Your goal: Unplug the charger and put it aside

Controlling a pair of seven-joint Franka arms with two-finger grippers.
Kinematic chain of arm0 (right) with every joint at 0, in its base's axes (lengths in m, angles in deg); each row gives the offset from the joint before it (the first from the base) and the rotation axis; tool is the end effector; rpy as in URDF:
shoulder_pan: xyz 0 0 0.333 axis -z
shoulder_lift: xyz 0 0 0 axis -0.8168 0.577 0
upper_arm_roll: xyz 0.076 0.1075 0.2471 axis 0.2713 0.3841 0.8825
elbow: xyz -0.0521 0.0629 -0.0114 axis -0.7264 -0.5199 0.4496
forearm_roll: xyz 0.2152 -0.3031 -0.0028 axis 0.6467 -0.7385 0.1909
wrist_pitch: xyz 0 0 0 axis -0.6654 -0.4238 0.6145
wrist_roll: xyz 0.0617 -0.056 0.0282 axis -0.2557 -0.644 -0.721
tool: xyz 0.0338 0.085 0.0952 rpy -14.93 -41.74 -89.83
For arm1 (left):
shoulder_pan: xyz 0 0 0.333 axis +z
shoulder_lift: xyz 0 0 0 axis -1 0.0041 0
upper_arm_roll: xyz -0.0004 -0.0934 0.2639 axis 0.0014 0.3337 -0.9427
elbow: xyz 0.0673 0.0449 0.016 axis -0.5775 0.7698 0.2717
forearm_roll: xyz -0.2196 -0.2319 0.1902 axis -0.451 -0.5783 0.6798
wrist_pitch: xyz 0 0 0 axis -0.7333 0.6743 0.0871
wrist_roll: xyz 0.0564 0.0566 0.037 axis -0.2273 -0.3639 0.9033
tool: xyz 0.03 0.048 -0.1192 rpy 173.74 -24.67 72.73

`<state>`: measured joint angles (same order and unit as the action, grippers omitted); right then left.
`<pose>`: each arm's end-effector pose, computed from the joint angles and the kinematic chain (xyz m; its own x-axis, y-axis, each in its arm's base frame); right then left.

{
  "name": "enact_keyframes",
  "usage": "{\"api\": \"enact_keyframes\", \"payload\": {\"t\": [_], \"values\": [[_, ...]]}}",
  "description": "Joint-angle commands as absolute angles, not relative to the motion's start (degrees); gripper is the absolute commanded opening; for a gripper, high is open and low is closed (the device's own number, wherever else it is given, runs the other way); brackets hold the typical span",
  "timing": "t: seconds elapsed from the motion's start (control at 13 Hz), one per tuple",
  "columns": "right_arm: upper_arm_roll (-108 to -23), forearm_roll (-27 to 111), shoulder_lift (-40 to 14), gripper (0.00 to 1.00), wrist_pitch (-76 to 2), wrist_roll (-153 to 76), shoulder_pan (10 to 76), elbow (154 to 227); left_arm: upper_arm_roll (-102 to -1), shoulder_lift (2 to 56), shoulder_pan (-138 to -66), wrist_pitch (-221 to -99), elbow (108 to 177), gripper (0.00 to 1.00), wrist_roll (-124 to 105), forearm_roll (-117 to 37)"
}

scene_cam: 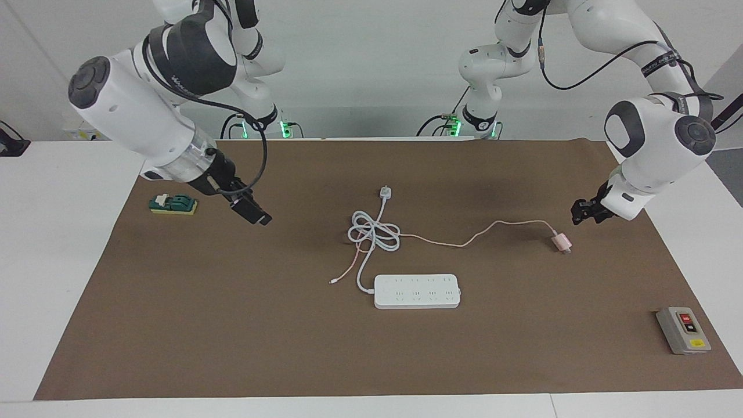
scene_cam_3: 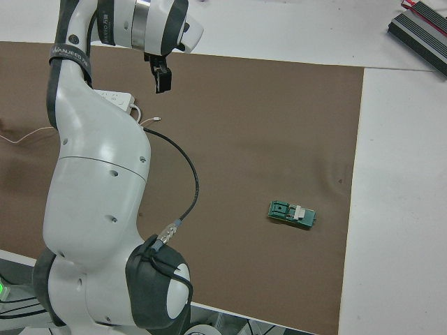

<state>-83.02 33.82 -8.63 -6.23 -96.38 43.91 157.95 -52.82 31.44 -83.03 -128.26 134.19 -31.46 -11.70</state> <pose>0.6093 0.0773 0.5182 0.6547 -0.6961 -0.2947 -0.7516 -0.6412 -0.1549 0.5747 0.0573 0.3852 0.9923 -0.0397 -0.1172 -0.0438 -0.9985 -0.0330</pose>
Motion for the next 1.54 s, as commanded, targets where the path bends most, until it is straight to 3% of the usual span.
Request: {"api": "enact_keyframes", "payload": {"t": [0.0,0.46,0.69,1.0,1.23,1.46], "values": [[-82.61,27.52,-12.75,1.00,-4.49,-76.78,46.93,160.28,-52.65,29.43,-83.26,-127.25,132.86,1.00,-32.09,-10.62],[-82.61,16.17,-19.08,1.00,-2.65,-43.42,50.71,160.46,-50.63,27.14,-86.41,-111.78,119.93,1.00,-32.00,-10.79],[-82.09,15.46,-22.33,1.00,-0.28,-36.98,53.96,161.07,-50.72,22.95,-89.58,-108.60,120.01,1.00,-31.65,-10.88],[-78.66,11.07,-31.11,1.00,-0.35,-36.44,57.39,171.59,-51.07,20.99,-89.76,-105.44,119.49,1.00,-30.77,-14.47],[-76.55,9.13,-33.76,1.00,-6.57,-36.97,57.84,178.45,-50.90,19.68,-89.76,-104.29,119.48,1.00,-28.67,-16.60],[-74.27,9.13,-33.15,1.00,-8.44,-40.83,59.15,179.09,-50.98,18.62,-90.20,-105.34,120.19,1.00,-28.14,-16.24]]}}
